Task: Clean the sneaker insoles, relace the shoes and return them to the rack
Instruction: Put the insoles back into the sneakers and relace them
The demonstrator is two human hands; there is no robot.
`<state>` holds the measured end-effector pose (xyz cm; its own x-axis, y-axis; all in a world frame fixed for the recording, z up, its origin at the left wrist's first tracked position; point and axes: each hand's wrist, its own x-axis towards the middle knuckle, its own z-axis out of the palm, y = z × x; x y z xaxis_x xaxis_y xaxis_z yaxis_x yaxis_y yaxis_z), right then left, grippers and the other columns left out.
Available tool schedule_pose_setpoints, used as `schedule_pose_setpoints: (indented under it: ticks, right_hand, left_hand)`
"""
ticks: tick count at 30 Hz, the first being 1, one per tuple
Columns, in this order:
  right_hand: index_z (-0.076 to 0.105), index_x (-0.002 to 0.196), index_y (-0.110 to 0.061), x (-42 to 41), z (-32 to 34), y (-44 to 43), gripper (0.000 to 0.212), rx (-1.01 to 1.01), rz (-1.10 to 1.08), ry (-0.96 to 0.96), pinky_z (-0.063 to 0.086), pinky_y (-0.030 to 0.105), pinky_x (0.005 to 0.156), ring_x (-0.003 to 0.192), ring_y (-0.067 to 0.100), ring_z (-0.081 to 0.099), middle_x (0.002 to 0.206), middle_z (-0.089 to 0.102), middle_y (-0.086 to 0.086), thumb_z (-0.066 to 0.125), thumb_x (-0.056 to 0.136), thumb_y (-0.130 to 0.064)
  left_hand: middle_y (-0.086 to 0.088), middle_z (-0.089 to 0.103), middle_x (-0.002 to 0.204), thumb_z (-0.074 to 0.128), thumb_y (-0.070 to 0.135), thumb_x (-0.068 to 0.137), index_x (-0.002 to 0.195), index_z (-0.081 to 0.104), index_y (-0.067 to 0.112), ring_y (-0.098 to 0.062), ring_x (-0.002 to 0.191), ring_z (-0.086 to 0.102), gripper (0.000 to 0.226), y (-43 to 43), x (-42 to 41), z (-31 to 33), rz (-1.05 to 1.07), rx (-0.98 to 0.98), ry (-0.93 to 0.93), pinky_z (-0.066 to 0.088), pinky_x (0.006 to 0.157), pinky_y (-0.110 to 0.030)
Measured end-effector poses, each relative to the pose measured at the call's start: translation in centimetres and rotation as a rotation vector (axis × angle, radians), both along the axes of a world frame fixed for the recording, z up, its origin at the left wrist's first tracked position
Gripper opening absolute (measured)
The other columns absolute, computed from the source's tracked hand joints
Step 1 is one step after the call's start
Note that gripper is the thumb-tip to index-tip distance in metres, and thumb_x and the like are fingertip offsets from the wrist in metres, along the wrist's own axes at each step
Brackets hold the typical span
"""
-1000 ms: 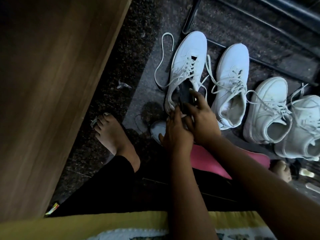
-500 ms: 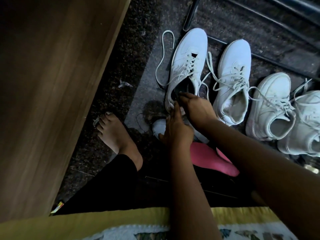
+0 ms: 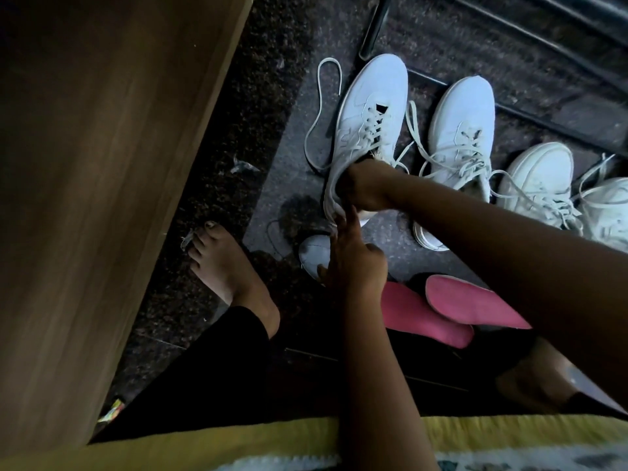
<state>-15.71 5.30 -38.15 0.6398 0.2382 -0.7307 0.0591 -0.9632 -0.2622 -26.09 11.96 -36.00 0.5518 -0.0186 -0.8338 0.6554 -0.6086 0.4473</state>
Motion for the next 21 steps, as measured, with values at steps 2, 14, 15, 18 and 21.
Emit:
schedule_pose_setpoints:
  ticks: [2, 14, 15, 18, 21]
  right_hand:
    - [0.062, 0.104, -0.007, -0.2, -0.3, 0.1, 0.034, 0.017, -0.114, 0.135, 0.039, 0.031, 0.081, 0.104, 0.027, 0.051, 0.108, 0.059, 0.016, 0.033, 0.102, -0.026]
    - [0.067, 0.1, -0.009, -2.4, -1.9, -0.7, 0.079, -0.125, 0.196, -0.138, 0.037, 0.038, 0.093, 0.123, 0.03, 0.042, 0.116, 0.06, 0.017, 0.015, 0.09, -0.068]
    - [0.067, 0.105, -0.012, -2.5, -1.6, -0.9, 0.083, -0.154, 0.229, -0.096, 0.034, 0.039, 0.099, 0.126, 0.03, 0.038, 0.121, 0.058, 0.016, 0.011, 0.087, -0.071]
    - [0.063, 0.114, -0.017, -2.4, -0.4, -1.4, 0.082, -0.171, 0.253, 0.008, 0.031, 0.04, 0.103, 0.13, 0.03, 0.039, 0.132, 0.052, 0.016, 0.01, 0.086, -0.073]
    - [0.066, 0.095, -0.013, -2.3, -0.1, -1.0, 0.079, -0.173, 0.255, -0.019, 0.036, 0.036, 0.09, 0.12, 0.029, 0.048, 0.116, 0.061, 0.016, 0.013, 0.088, -0.071]
  left_hand:
    - [0.007, 0.016, 0.158, 0.035, 0.015, 0.095, 0.148, 0.006, 0.042, -0.023, 0.14, 0.029, 0.067, -0.1, 0.0, 0.0, 0.001, -0.001, 0.01, 0.024, 0.109, -0.057]
    - [0.004, 0.023, 0.155, 0.034, 0.018, 0.096, 0.149, 0.008, 0.037, -0.022, 0.142, 0.024, 0.062, -0.5, -0.5, 0.1, -0.04, 0.02, 0.062, 0.02, 0.111, -0.056]
    - [0.004, 0.022, 0.156, 0.033, 0.018, 0.096, 0.15, 0.009, 0.035, -0.021, 0.143, 0.023, 0.061, -0.5, -0.4, 0.2, -0.046, 0.023, 0.068, 0.018, 0.112, -0.056]
    - [0.006, 0.021, 0.156, 0.031, 0.021, 0.097, 0.15, 0.01, 0.034, -0.021, 0.143, 0.022, 0.058, -0.5, -0.2, 0.2, -0.06, 0.023, 0.071, 0.018, 0.112, -0.055]
    - [0.005, 0.021, 0.156, 0.029, 0.023, 0.099, 0.15, 0.01, 0.034, -0.023, 0.142, 0.023, 0.056, -0.4, 0.0, -0.1, -0.036, 0.011, 0.076, 0.019, 0.111, -0.056]
